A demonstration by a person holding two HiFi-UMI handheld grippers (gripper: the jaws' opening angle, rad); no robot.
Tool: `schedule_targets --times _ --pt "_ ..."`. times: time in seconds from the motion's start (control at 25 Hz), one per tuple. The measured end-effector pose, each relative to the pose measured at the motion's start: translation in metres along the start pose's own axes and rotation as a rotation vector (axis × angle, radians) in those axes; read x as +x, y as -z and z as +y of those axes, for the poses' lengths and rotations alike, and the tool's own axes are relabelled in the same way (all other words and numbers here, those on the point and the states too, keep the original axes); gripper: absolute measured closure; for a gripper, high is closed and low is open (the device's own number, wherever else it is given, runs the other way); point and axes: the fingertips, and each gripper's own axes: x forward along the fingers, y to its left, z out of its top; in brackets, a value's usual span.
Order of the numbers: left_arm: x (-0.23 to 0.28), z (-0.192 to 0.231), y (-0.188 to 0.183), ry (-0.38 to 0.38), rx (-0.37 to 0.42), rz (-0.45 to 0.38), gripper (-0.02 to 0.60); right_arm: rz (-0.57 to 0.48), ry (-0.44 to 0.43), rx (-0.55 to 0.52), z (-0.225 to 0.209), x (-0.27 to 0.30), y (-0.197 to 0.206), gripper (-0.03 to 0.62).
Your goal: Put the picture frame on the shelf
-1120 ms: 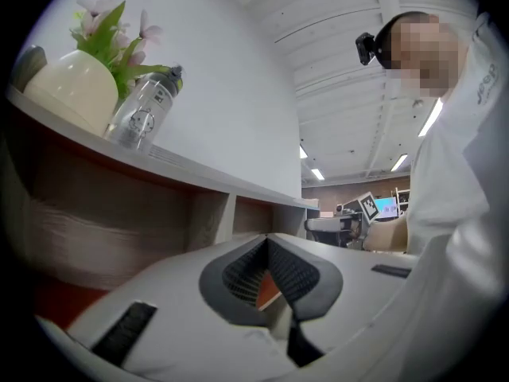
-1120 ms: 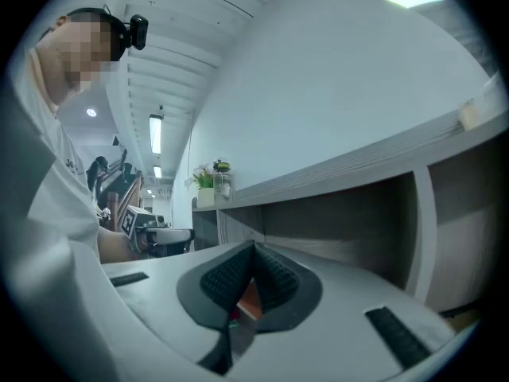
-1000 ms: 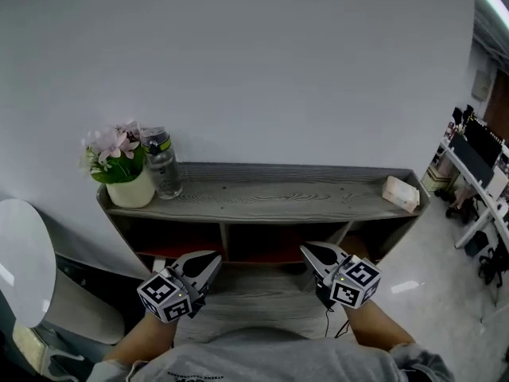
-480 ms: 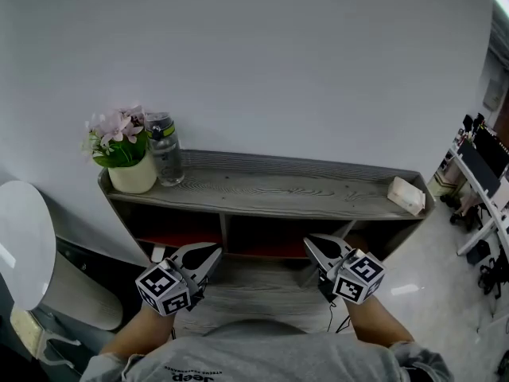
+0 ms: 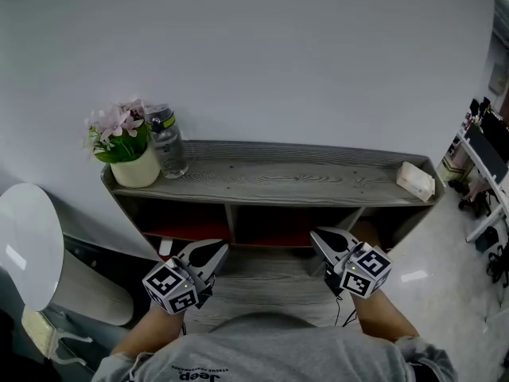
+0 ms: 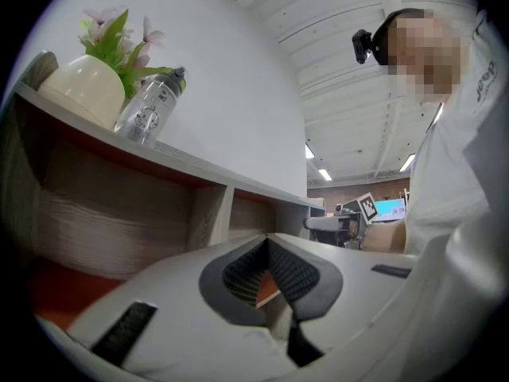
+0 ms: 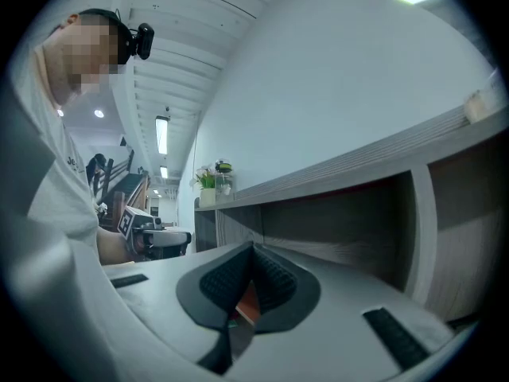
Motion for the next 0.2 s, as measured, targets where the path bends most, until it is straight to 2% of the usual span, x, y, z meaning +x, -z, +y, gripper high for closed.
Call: schedule_targets --times 0.2 --pt "0.0025 -0.0049 0.0057 0.016 0.023 0.008 0.572 0.002 0.006 0.0 0.003 -0.0021 0.0028 0.594"
